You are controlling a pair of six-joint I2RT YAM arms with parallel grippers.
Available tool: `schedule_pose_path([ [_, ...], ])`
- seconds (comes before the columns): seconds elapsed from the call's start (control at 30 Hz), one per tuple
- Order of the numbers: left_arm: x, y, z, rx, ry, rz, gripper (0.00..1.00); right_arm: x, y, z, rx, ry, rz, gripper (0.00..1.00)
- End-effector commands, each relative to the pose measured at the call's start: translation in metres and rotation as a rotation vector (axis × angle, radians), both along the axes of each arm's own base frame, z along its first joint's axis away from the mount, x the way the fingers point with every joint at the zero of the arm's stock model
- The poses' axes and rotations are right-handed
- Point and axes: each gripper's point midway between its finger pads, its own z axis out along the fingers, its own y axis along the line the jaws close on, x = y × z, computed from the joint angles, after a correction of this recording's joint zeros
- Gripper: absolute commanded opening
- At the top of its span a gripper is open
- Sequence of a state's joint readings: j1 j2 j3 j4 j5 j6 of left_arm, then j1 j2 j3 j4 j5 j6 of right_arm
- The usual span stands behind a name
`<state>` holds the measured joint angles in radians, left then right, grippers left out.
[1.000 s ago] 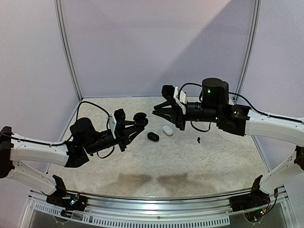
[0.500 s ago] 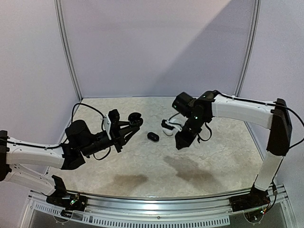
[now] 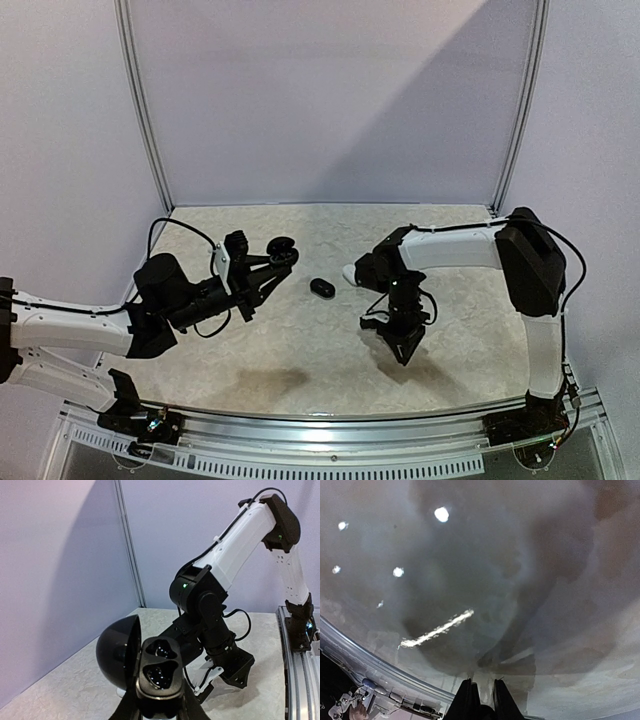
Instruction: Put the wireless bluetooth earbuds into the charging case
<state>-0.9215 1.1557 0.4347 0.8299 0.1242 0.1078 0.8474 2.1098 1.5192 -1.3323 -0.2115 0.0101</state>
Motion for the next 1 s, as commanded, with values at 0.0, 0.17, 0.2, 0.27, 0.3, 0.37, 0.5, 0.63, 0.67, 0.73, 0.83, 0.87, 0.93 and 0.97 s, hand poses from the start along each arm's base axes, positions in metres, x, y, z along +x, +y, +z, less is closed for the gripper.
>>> schedule_pose_path([
  [0.0,0.000,0.002,-0.006,0.018,0.005,-0.003,0.00,-0.014,-0.011,-0.003,-0.097,0.105,0.041,0.10],
  [0.17,0.000,0.002,-0.007,0.019,0.006,-0.003,0.00,-0.008,-0.009,-0.011,-0.132,0.119,0.083,0.22],
  [0.2,0.000,0.002,-0.007,0.018,0.007,-0.004,0.00,-0.006,-0.008,-0.013,-0.132,0.118,0.091,0.25],
  [0.27,0.000,0.002,-0.006,0.019,0.003,-0.002,0.00,-0.002,-0.004,-0.016,-0.125,0.112,0.102,0.30],
  [0.3,0.000,0.003,-0.006,0.019,0.003,-0.001,0.00,-0.001,-0.003,-0.018,-0.121,0.109,0.108,0.33],
  [0.37,0.001,0.003,-0.006,0.019,0.002,0.001,0.00,0.003,-0.001,-0.020,-0.118,0.100,0.119,0.36],
  [0.5,0.001,0.003,-0.006,0.018,0.003,0.000,0.00,0.014,0.001,-0.024,-0.118,0.051,0.145,0.37],
  [0.63,0.002,0.004,-0.006,0.018,0.007,0.000,0.00,0.031,0.007,-0.019,-0.100,-0.036,0.160,0.38],
  [0.67,0.002,0.004,-0.006,0.018,0.007,0.000,0.00,0.035,0.011,-0.016,-0.083,-0.053,0.160,0.39],
  [0.73,0.002,0.004,-0.006,0.019,0.005,0.001,0.00,0.042,0.018,-0.008,-0.041,-0.100,0.161,0.39],
  [0.83,0.002,0.004,-0.005,0.019,0.003,-0.001,0.00,0.054,0.024,0.008,0.003,-0.198,0.142,0.37],
  [0.87,0.002,0.004,-0.005,0.020,0.005,-0.001,0.00,0.056,0.024,0.011,0.010,-0.225,0.130,0.37],
  [0.93,0.001,0.004,-0.005,0.019,0.005,-0.003,0.00,0.057,0.025,0.025,0.057,-0.285,0.084,0.37],
  [0.97,0.001,0.004,-0.005,0.019,0.007,-0.003,0.00,0.056,0.025,0.027,0.068,-0.306,0.043,0.38],
])
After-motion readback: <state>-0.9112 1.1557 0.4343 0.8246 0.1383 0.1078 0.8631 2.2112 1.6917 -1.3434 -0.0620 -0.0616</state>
